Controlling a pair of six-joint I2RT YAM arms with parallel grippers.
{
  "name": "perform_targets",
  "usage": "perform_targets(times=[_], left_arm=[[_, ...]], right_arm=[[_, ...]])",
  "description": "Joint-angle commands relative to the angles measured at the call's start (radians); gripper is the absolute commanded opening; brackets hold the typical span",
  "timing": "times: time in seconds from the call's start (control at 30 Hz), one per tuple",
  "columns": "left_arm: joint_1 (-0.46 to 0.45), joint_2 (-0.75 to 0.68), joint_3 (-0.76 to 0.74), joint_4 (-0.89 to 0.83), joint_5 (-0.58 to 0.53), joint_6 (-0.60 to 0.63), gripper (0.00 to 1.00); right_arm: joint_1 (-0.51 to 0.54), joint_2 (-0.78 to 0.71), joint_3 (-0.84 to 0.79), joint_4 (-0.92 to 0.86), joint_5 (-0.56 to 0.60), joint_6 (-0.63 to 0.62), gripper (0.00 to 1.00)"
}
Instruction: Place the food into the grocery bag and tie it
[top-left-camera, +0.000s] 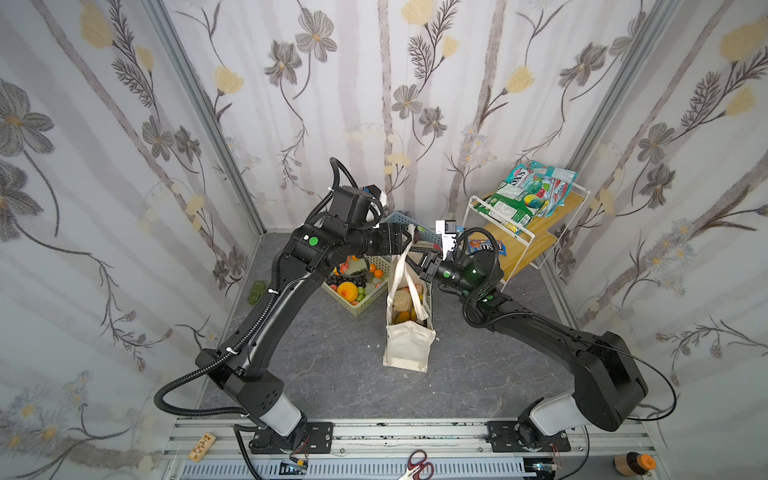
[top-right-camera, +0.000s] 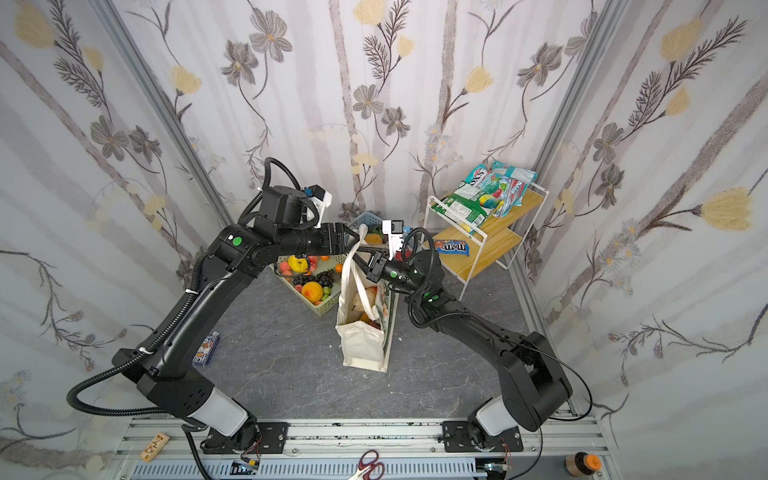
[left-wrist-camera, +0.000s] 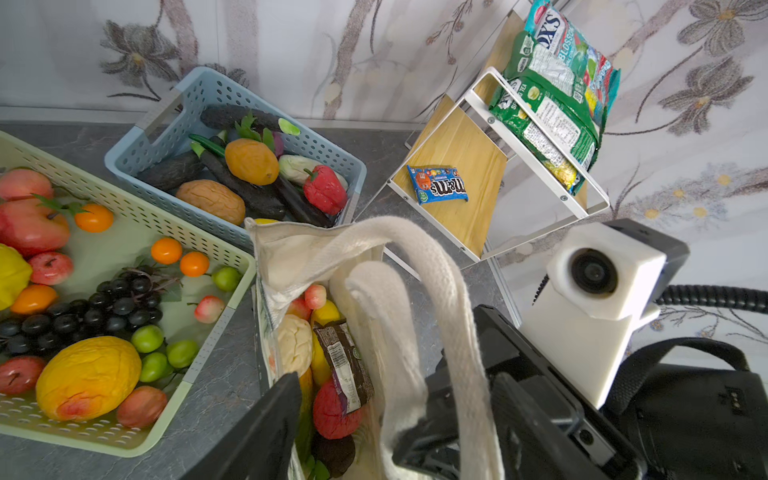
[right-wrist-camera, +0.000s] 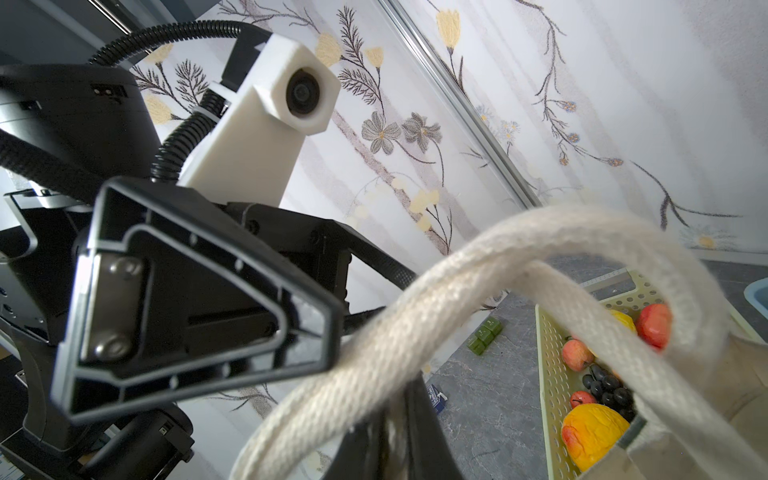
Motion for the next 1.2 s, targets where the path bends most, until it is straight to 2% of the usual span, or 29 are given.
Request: perform_targets(times=[0.0, 0.33, 0.53, 0.67, 0.8, 0.9, 1.17], left_arm=[[-0.001, 0.002, -0.005, 0.075, 0.093, -0.026, 0.77], [0.040, -0.029, -0.005, 0.029, 0.008, -0.005, 0.81], [0.087, -0.069, -0.050, 0.091, 0.049, -0.047, 0.83], [0.094, -0.060, -0.068, 0.118, 0.105, -0.073, 0.76], [0.099, -0.068, -0.108, 0.095, -0.002, -0.060, 0.65], [0.112, -0.060, -0.123, 0.087, -0.004, -0.057, 0.58], [0.112, -0.057, -0.168, 0.153, 0.056, -0.089, 0.61]], right_arm=[[0.000, 0.008, 0.015, 0.023, 0.008, -0.003, 0.12], [0.001, 0.014, 0.021, 0.018, 0.011, -0.006, 0.12], [0.001, 0.018, 0.021, 0.015, 0.011, -0.007, 0.12], [0.001, 0.020, 0.019, 0.011, 0.012, -0.009, 0.12], [0.002, 0.028, 0.021, 0.011, 0.013, -0.008, 0.12], [0.005, 0.032, 0.024, 0.010, 0.008, -0.009, 0.12], [0.008, 0.037, 0.037, -0.022, 0.007, -0.024, 0.12]])
